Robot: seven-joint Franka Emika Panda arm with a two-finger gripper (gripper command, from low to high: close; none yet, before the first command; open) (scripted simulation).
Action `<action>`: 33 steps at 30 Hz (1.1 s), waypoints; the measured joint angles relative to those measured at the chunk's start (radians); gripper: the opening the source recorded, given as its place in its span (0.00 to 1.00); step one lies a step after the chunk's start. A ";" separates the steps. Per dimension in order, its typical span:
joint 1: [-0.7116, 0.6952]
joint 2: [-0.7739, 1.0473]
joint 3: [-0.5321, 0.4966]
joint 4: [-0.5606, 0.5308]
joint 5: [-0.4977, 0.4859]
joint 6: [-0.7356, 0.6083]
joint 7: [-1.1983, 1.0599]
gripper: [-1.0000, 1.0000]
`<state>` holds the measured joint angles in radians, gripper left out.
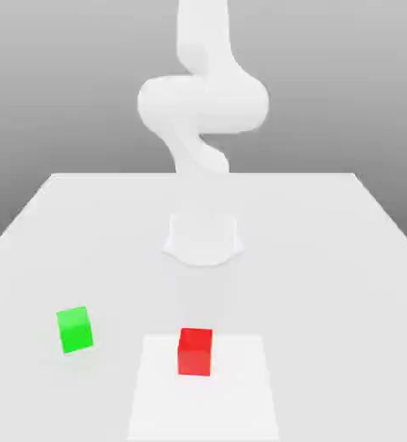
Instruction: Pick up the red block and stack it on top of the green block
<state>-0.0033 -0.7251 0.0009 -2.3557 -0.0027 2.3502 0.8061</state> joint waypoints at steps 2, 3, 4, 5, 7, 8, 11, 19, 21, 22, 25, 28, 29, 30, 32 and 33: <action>-0.004 0.073 0.001 -0.052 -0.002 0.048 0.005 0.50; -0.006 0.109 0.002 -0.077 -0.002 0.072 0.008 0.50; -0.008 0.145 0.002 -0.102 -0.003 0.095 0.010 0.50; -0.010 0.181 0.002 -0.127 -0.004 0.118 0.012 0.50; -0.013 0.251 0.002 -0.177 -0.005 0.165 0.017 0.50; -0.015 0.287 0.002 -0.202 -0.006 0.188 0.019 0.50; -0.019 0.397 0.001 -0.278 -0.007 0.259 0.026 0.50; -0.022 0.711 -0.006 -0.464 0.002 0.470 0.035 0.50; -0.022 0.784 -0.006 -0.462 0.005 0.530 0.033 0.50; -0.021 0.820 -0.007 -0.459 0.007 0.560 0.032 0.50; -0.023 0.929 -0.005 -0.444 0.009 0.654 0.031 0.50; -0.023 0.948 -0.004 -0.442 0.008 0.670 0.031 0.00; -0.023 0.948 -0.004 -0.442 0.008 0.670 0.032 0.00; -0.023 0.948 -0.004 -0.442 0.007 0.670 0.032 0.00; -0.025 0.957 -0.003 -0.440 0.005 0.678 0.033 0.00; -0.025 0.943 -0.003 -0.442 0.005 0.666 0.034 0.00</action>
<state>-0.0286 0.2183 -0.0018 -2.7982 0.0021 3.0167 0.8399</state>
